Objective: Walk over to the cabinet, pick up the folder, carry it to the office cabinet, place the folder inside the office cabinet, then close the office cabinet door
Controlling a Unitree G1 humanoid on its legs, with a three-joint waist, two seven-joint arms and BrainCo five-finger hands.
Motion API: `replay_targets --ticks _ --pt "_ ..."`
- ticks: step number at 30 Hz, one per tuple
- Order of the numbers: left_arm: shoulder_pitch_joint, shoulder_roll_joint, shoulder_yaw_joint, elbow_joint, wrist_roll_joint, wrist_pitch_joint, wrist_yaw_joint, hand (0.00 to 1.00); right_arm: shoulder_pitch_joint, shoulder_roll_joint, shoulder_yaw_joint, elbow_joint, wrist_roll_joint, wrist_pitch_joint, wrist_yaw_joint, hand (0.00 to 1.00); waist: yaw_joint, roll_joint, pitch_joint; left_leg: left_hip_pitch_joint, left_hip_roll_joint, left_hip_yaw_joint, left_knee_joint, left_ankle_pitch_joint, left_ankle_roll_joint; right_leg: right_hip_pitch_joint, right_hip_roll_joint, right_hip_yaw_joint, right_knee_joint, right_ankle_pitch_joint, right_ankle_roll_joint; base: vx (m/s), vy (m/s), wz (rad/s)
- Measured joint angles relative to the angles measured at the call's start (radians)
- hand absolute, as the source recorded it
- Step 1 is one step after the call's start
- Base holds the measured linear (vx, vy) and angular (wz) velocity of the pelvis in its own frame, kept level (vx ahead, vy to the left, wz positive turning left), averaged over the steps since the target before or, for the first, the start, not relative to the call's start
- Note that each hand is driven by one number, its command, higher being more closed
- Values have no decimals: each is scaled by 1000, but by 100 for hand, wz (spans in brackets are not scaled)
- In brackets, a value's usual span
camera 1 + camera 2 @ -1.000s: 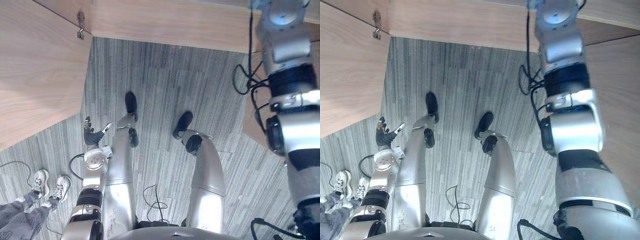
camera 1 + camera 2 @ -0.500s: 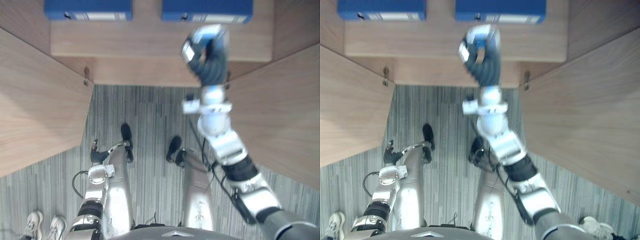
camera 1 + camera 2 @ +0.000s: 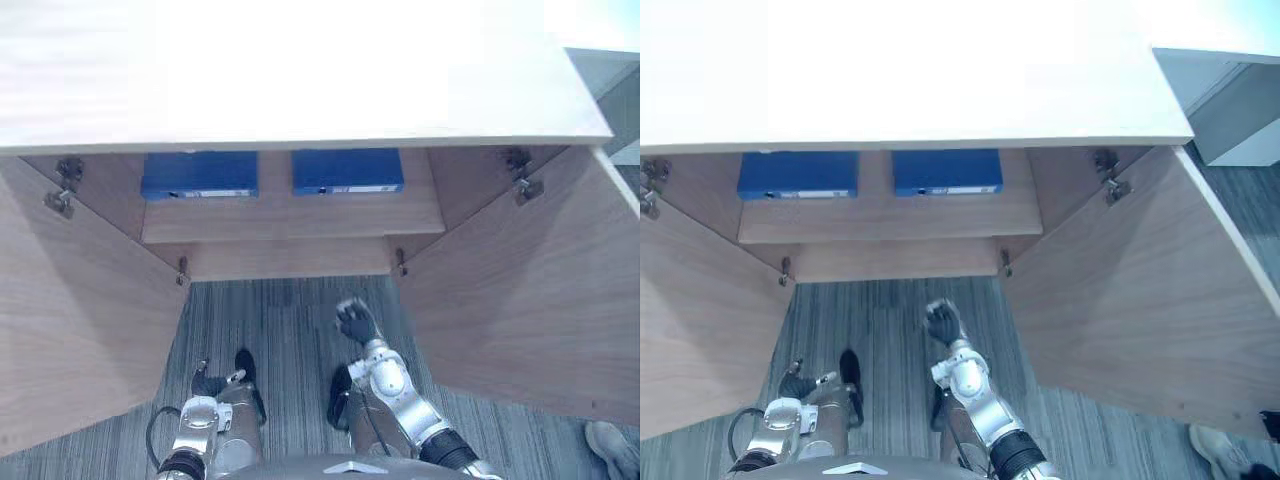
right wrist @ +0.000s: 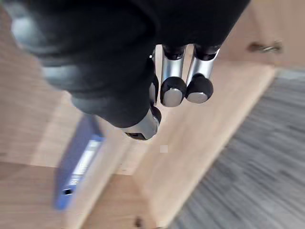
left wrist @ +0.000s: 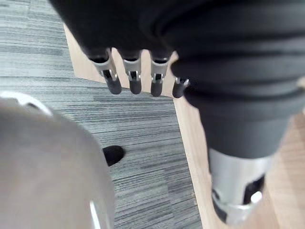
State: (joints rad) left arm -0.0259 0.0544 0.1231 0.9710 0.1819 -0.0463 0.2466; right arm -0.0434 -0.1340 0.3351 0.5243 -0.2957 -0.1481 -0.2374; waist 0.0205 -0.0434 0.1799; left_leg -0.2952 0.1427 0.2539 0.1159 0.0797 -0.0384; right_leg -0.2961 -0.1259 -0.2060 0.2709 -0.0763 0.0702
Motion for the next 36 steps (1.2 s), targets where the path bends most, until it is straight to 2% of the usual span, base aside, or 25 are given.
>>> replay_targets --ticks 3,4,10,15,22,27,30,32,34,36 --pt "9 14 0 21 1 8 -1 0 3 3 -54 151 -26 26 9 100 -7 3 -8 94 -13 4 -93 33 -3 87 14 1 -83 34 4 82 29 -8" --pt "19 17 0 33 21 17 -2 0 8 5 -75 207 -36 39 10 0 -13 5 -29 124 -20 5 -126 43 -2 117 21 1 -118 48 7 85 61 -5" --pt "43 25 -11 59 61 24 -32 0 49 24 -190 365 -65 82 9 0 -22 16 -106 218 -43 11 -195 56 2 214 22 16 -222 78 14 41 57 -4" --pt "40 21 -50 63 56 25 -36 0 58 44 -271 407 -57 112 8 0 -32 22 -111 245 -55 -4 -202 47 -7 244 19 37 -243 81 19 -18 33 -4" --pt "52 12 -87 90 54 26 -37 0 70 50 -349 436 23 129 5 0 -41 26 -129 287 -75 -8 -203 33 9 291 16 88 -263 84 23 0 23 -1" --pt "52 13 -88 102 38 26 -39 0 70 51 -359 433 24 131 5 0 -46 26 -130 321 -83 10 -203 19 13 309 11 123 -263 84 25 17 29 -17" --pt "54 14 -98 103 39 26 -41 0 93 51 -360 331 23 130 4 0 -48 27 -130 350 -83 54 -202 4 11 310 14 172 -262 90 29 15 27 -42" --pt "59 14 -107 104 40 26 -42 0 136 53 -386 164 23 127 3 0 -61 28 -131 371 -83 86 -202 -11 11 306 18 216 -263 94 28 13 27 -52" --pt "61 14 -110 104 40 26 -43 0 159 54 -405 87 23 126 0 0 -68 27 -131 378 -83 103 -202 -19 13 303 20 234 -262 94 28 16 22 -38" --pt "67 16 -125 104 40 27 -43 0 219 75 -469 -92 29 123 -14 0 -92 27 -132 383 -84 113 -202 -31 8 291 25 261 -262 96 25 30 14 -43"
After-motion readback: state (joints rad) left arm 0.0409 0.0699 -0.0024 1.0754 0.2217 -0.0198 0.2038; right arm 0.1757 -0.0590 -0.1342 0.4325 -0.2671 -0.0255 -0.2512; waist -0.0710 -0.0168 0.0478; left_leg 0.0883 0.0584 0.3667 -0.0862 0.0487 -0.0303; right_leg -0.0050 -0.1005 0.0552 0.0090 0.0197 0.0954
